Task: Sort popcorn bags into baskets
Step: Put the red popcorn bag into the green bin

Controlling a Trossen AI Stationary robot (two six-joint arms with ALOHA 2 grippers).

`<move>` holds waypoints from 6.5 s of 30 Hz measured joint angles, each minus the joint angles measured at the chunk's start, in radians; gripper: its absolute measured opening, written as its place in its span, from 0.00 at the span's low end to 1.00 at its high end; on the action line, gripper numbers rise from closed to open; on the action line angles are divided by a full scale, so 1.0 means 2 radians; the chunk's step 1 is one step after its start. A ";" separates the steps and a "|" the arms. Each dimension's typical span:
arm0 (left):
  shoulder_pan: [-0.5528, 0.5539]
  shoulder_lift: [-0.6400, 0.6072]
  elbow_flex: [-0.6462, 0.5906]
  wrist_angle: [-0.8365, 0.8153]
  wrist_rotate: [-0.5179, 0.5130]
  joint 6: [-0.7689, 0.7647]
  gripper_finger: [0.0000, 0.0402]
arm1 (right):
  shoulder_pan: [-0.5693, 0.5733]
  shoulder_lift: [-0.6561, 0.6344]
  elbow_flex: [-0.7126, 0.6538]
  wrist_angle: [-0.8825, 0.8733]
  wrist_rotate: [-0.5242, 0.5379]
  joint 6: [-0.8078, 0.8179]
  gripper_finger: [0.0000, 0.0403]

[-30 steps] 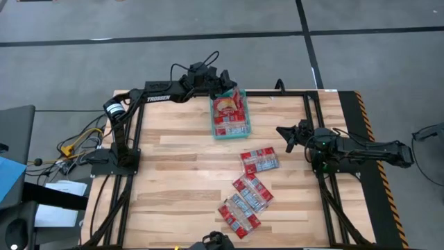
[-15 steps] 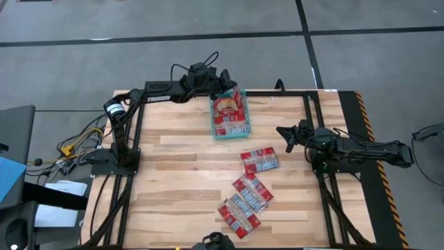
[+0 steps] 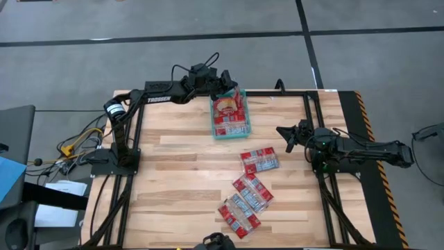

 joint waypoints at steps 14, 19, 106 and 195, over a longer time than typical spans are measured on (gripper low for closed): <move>-0.004 0.025 0.002 0.044 0.005 -0.032 0.00 | 0.000 0.000 0.000 0.000 0.000 0.001 0.13; -0.005 0.025 0.002 0.049 0.003 -0.037 0.00 | 0.000 0.000 0.000 0.000 0.000 0.001 0.13; 0.063 0.005 0.021 -0.310 -0.013 0.231 0.47 | 0.000 0.006 0.000 0.001 0.008 0.012 0.13; -0.275 -0.117 -0.412 0.079 -0.114 0.053 0.66 | 0.189 0.726 0.373 -0.119 0.021 0.234 0.05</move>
